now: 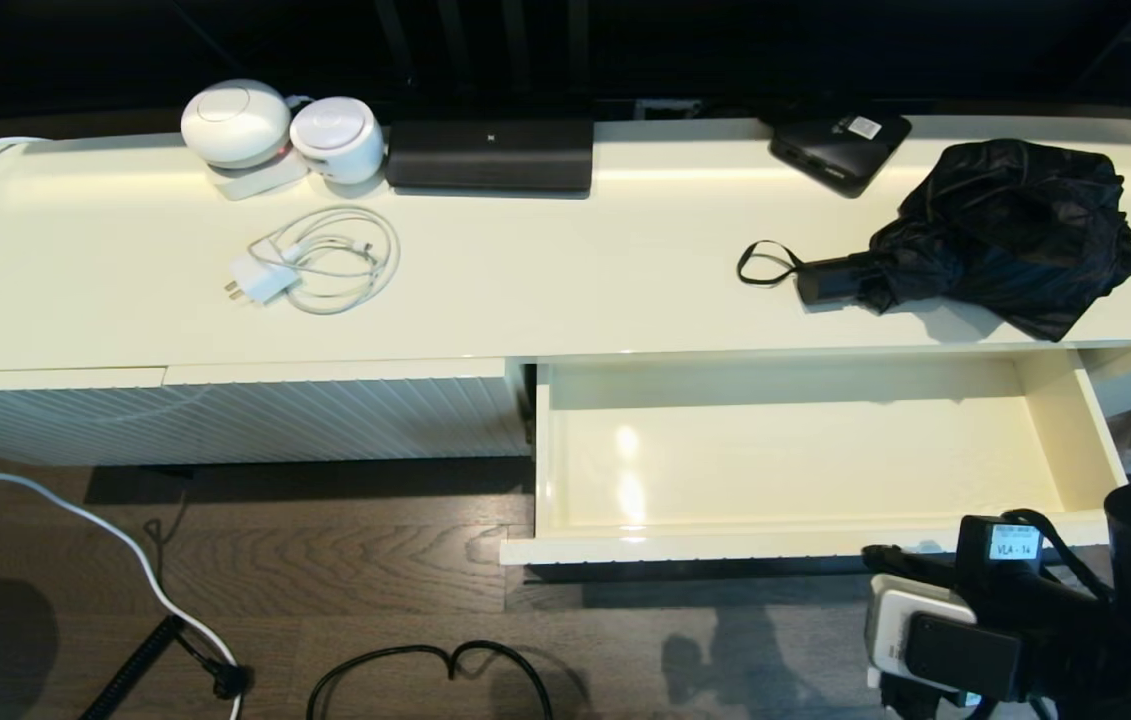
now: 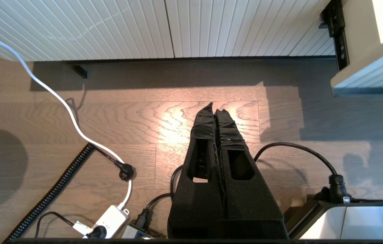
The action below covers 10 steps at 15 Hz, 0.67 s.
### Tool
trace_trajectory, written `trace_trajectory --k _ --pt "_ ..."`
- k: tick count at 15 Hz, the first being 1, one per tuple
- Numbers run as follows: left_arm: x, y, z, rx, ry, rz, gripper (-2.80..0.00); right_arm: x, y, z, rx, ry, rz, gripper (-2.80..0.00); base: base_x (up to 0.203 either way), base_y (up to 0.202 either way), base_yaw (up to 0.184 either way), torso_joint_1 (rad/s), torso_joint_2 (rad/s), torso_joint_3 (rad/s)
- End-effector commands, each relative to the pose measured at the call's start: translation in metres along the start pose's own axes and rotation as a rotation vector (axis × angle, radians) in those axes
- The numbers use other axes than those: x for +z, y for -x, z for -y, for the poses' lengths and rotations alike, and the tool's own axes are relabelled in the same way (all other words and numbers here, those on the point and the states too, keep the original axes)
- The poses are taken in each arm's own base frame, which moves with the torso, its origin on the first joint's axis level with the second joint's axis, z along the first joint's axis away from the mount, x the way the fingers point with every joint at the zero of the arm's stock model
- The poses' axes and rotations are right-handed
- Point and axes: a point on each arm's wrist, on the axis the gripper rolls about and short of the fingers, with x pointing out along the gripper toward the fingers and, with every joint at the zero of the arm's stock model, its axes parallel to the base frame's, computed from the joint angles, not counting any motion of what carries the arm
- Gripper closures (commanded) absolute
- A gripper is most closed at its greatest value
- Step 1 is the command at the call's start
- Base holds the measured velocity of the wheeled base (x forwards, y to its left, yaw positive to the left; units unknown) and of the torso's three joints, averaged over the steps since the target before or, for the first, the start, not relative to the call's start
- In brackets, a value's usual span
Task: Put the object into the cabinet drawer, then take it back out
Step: Close the drawer
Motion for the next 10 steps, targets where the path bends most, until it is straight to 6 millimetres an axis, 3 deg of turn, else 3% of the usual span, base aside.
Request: trace_trajectory --k 1,10 --pt "0.000 0.000 0.000 0.000 0.001 0.001 0.00 0.001 -0.001 0.001 -0.004 0.003 0.004 0.00 0.000 0.000 0.000 0.000 0.00 0.000" --pt "0.000 0.000 0.000 0.000 -0.001 0.003 0.00 0.006 0.025 0.022 -0.084 -0.020 0.075 0.00 0.000 0.000 0.000 0.000 0.00 0.000"
